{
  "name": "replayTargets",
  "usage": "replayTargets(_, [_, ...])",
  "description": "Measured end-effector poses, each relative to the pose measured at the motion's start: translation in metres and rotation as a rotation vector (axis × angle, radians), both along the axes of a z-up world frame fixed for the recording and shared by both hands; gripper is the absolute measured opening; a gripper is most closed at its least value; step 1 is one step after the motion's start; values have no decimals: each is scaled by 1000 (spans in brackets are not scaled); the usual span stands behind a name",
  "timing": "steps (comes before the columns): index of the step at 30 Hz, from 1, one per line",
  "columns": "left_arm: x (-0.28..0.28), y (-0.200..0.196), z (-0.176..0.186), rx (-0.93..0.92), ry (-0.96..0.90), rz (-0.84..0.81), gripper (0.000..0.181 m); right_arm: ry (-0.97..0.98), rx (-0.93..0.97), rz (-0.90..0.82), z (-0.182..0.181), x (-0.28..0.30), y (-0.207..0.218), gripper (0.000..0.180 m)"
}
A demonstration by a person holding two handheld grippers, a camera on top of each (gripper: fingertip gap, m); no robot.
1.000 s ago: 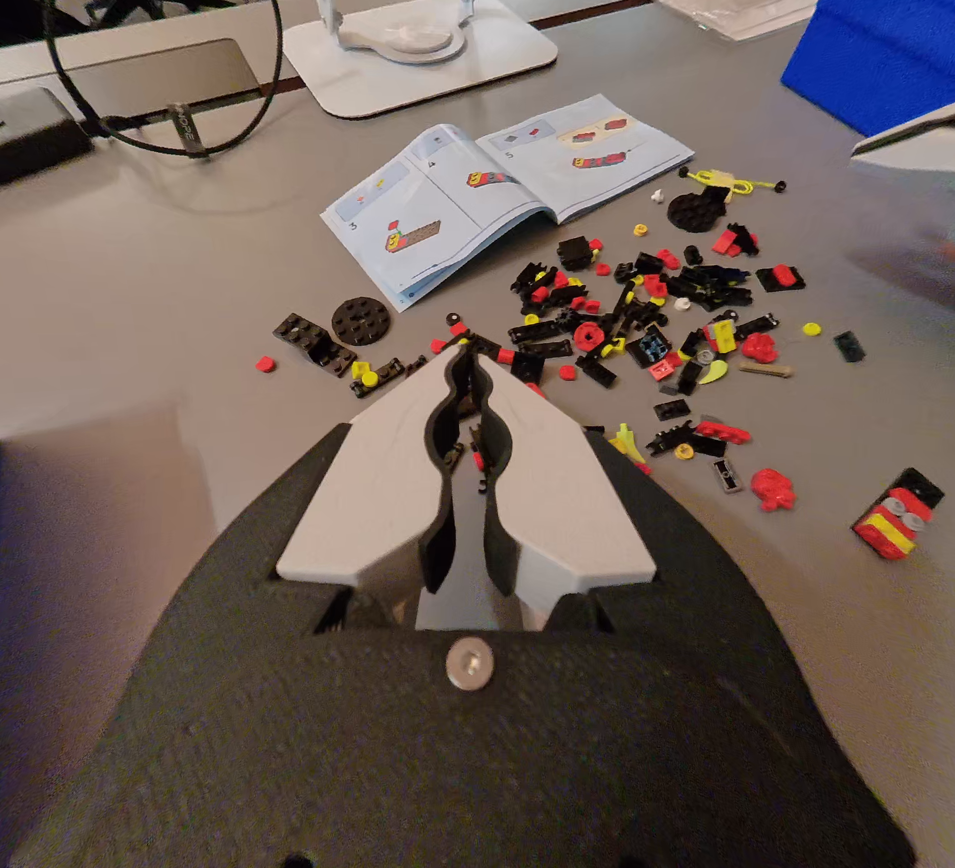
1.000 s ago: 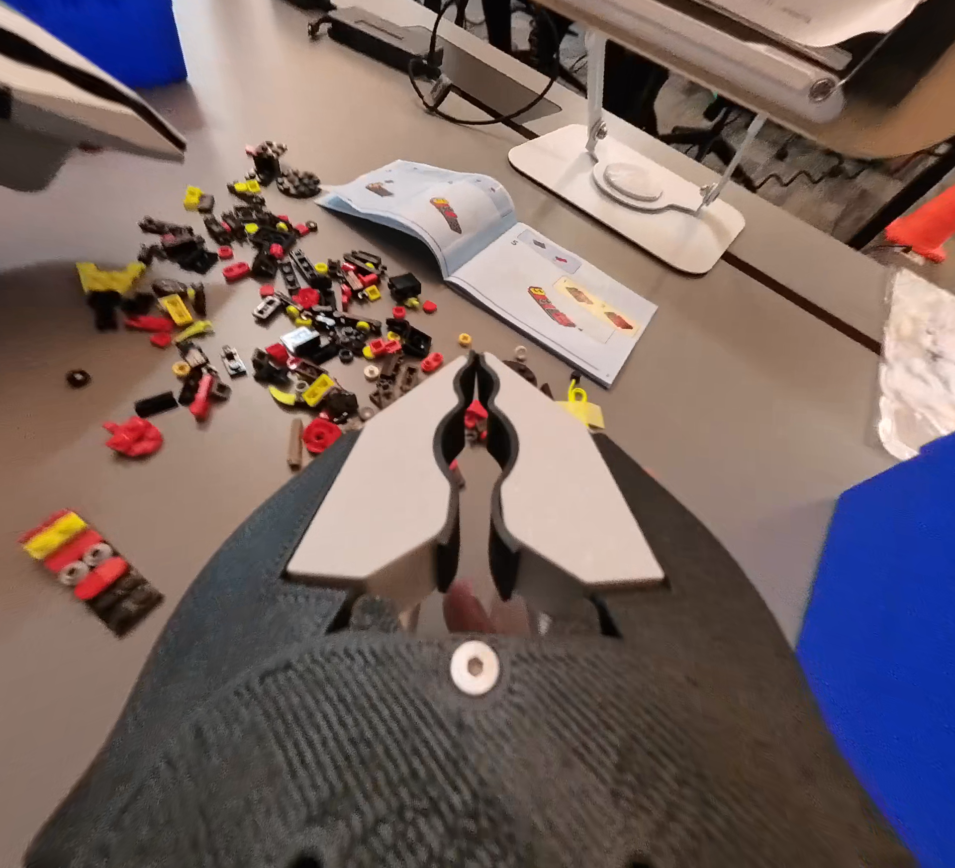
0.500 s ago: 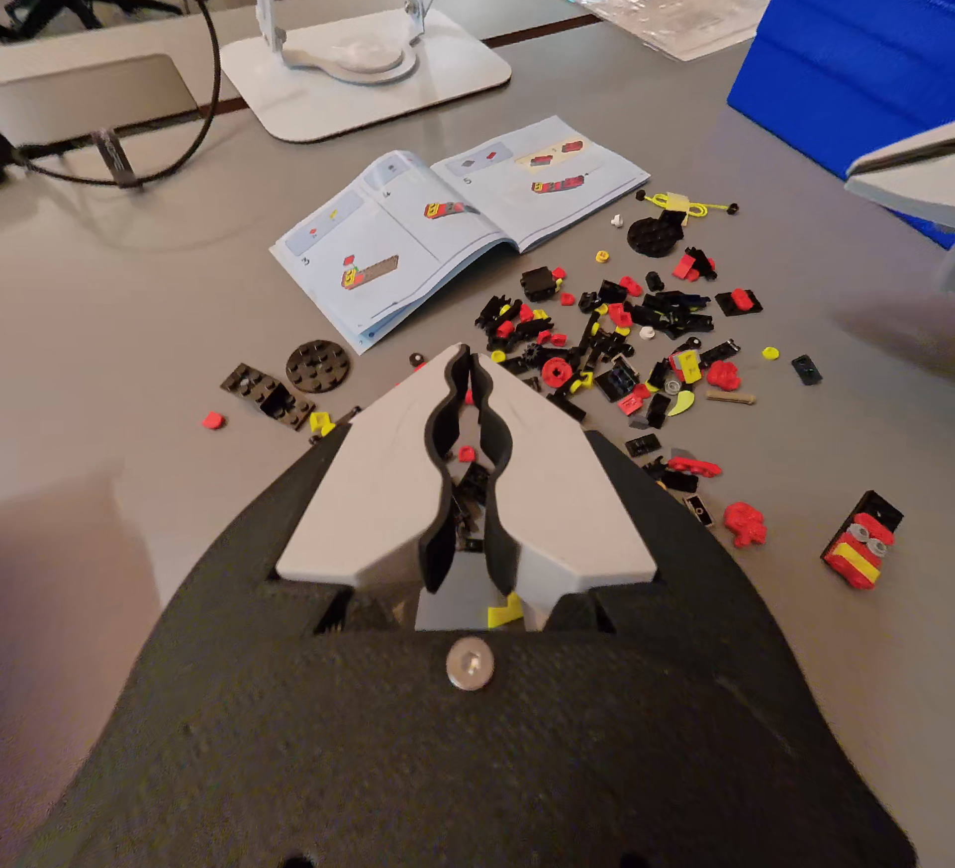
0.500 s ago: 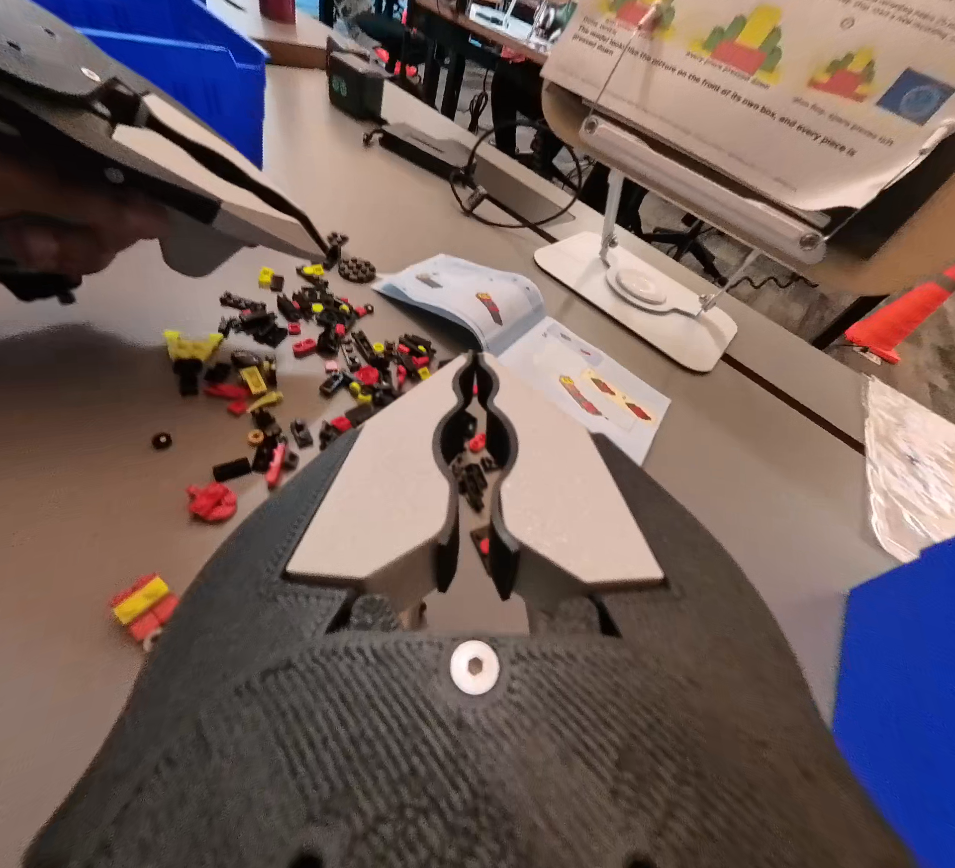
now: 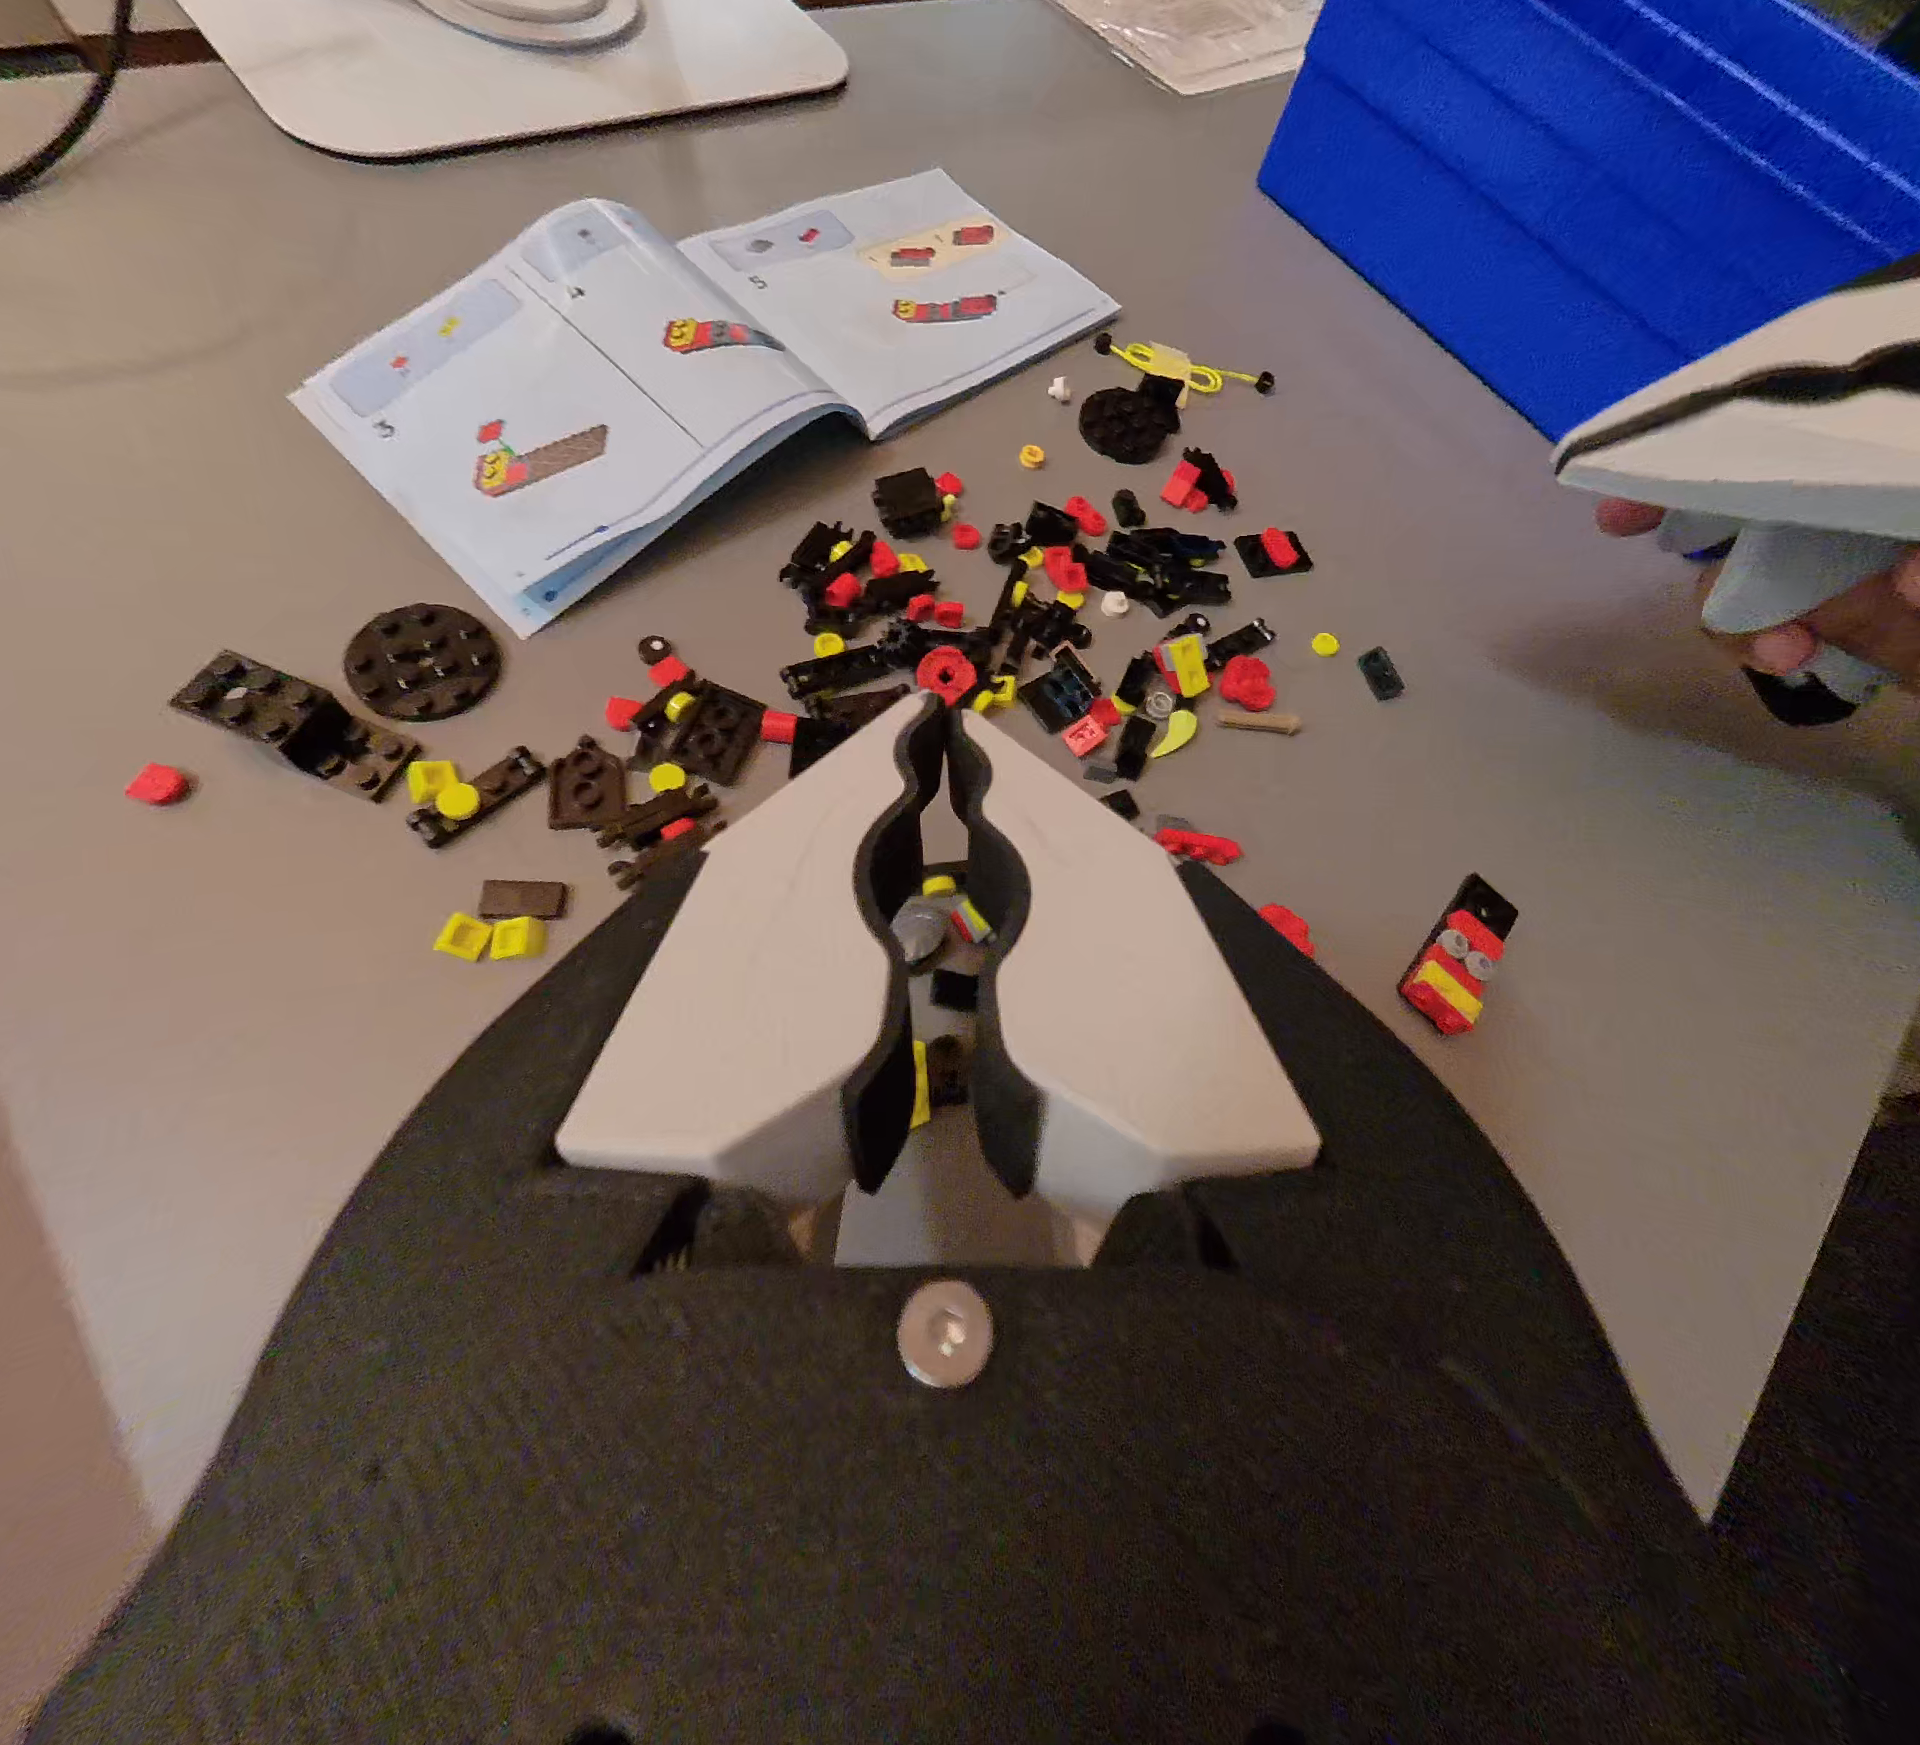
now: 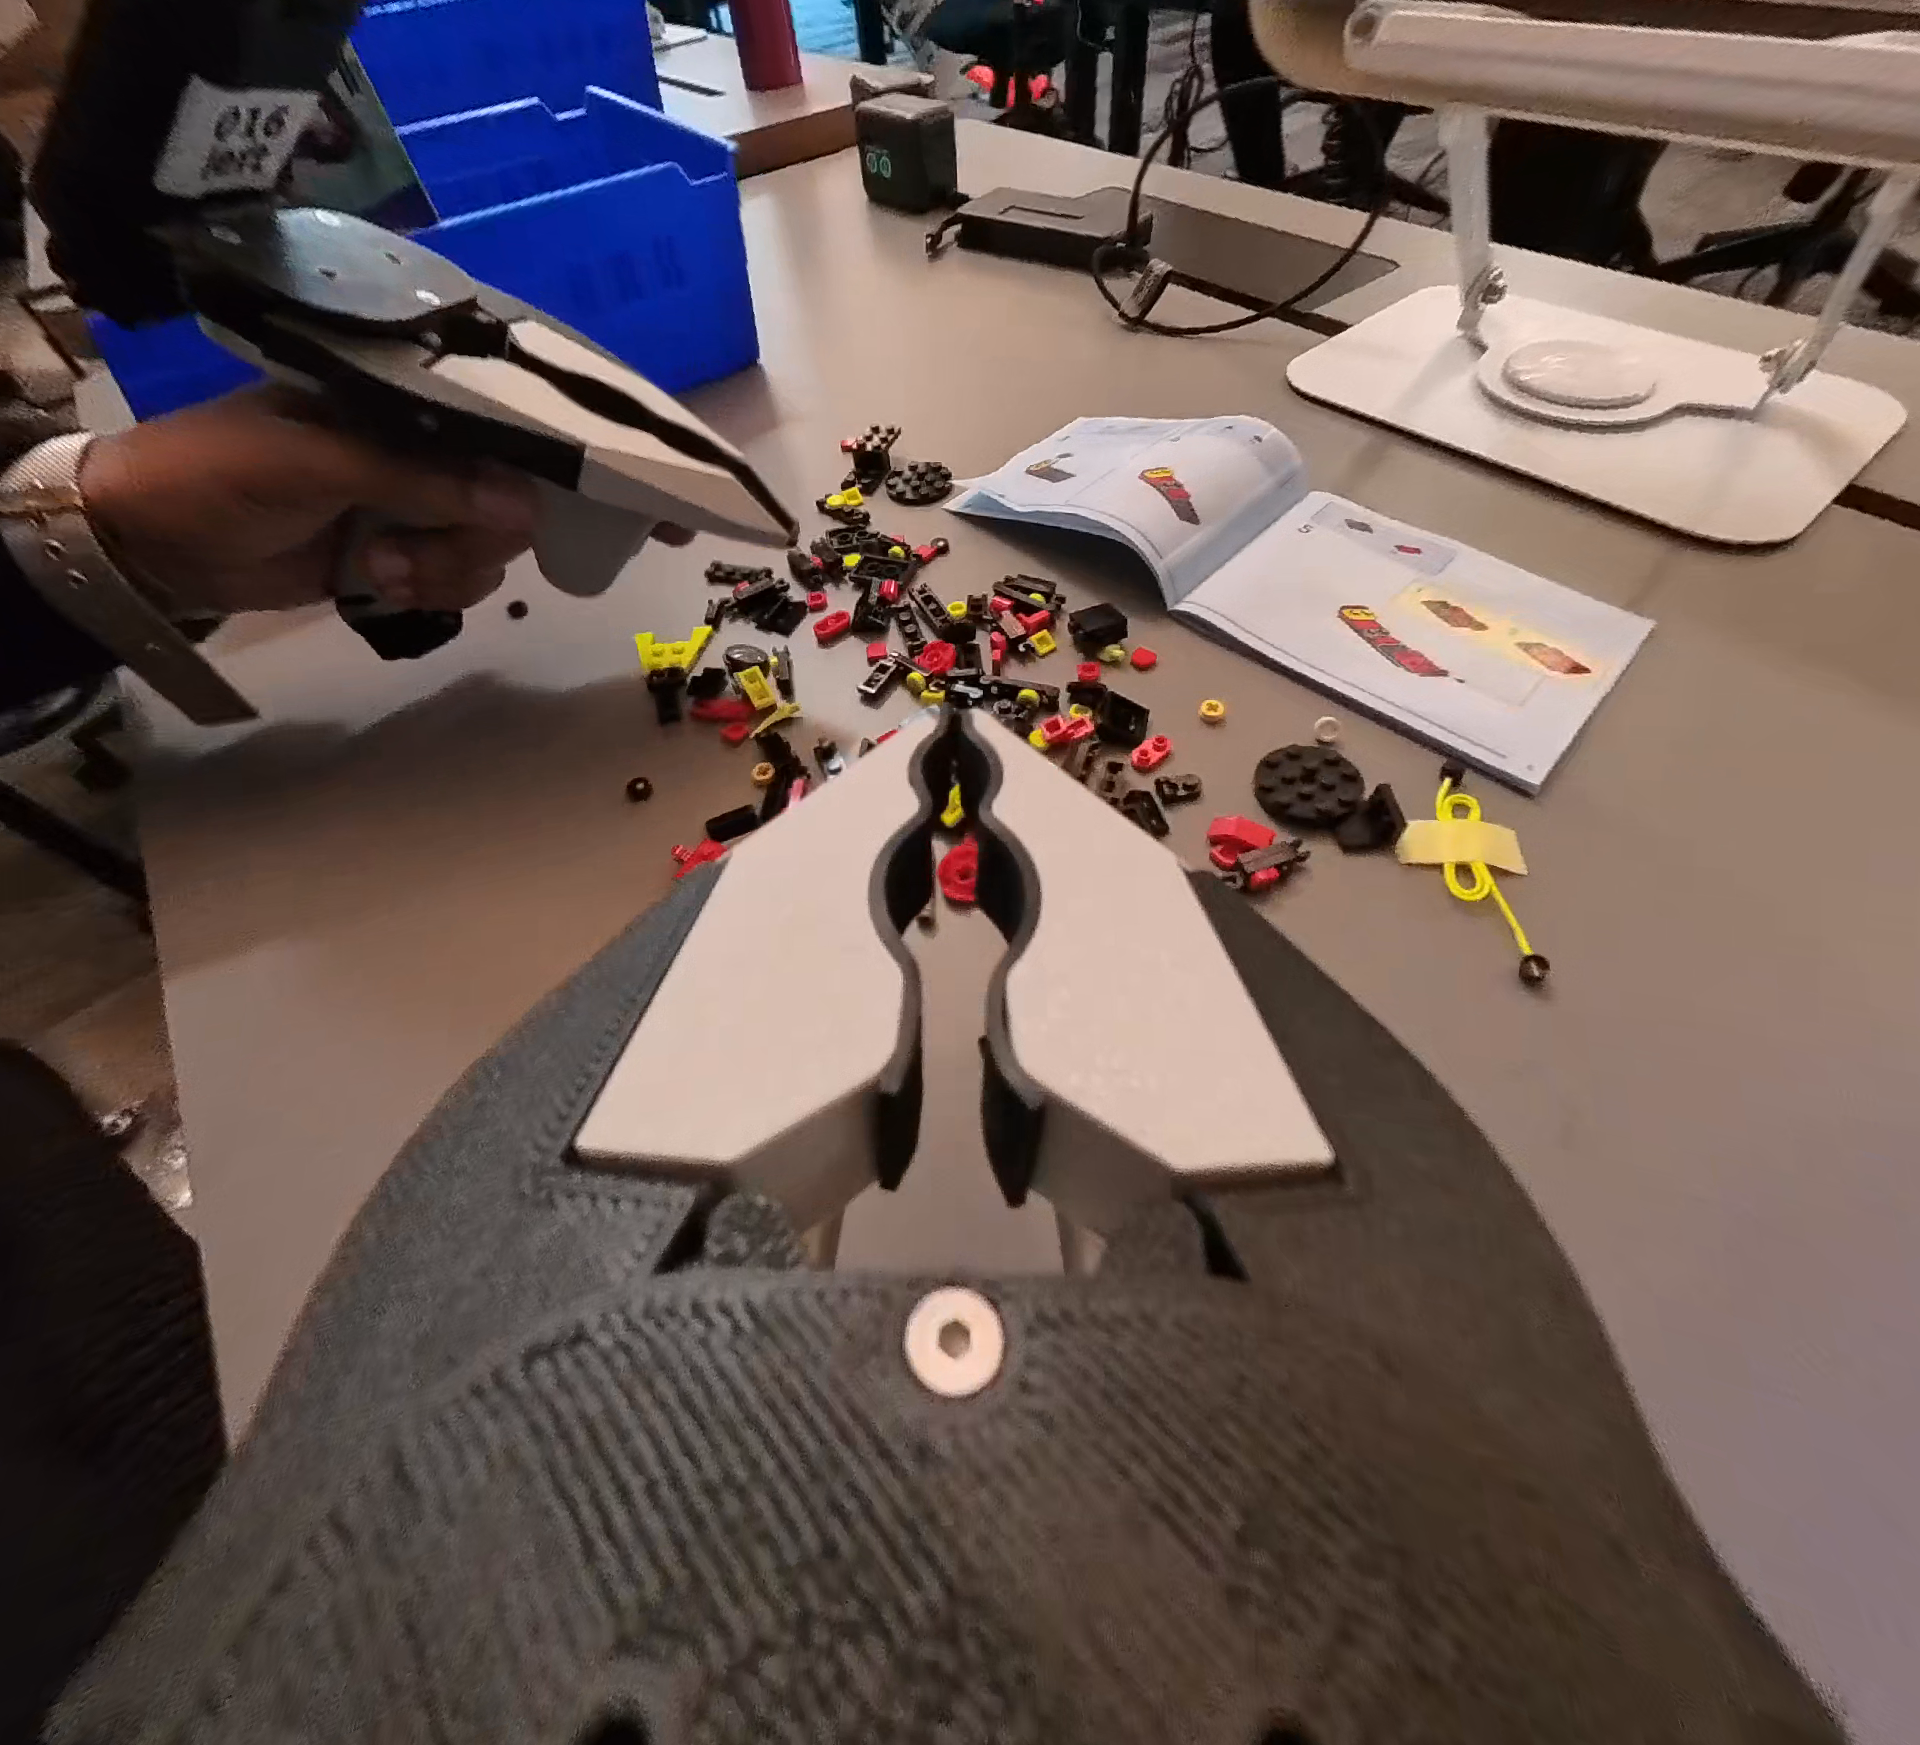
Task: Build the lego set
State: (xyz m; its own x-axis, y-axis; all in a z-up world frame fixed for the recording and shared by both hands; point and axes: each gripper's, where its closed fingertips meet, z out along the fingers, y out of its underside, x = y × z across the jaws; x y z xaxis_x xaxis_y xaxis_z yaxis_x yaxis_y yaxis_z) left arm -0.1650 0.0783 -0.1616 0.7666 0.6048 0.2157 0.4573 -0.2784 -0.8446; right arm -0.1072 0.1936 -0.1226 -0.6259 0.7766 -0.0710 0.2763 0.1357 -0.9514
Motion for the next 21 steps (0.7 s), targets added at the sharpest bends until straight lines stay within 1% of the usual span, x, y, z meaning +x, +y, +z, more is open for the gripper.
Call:
replayTargets(5, [-1, 5, -16, -112, 35, -28, 0, -40, -32, -8, -8, -6, 10, 0])
replayTargets(9, [6, 15, -20, -113, 7, -74, 0, -85, -28, -1, -19, -7, 12, 4])
replayTargets(14, [19, 26, -26, -147, 12, -150, 1, -130, -42, 37, -26, -5, 2, 9])
replayTargets(17, [21, 31, -26, -163, 37, -177, 2, -145, 6, 55, -33, -1, -1, 12])
replayTargets(21, [18, 33, -29, -178, 42, -179, 7, -89, 139, 47, -41, 0, 5, 12])
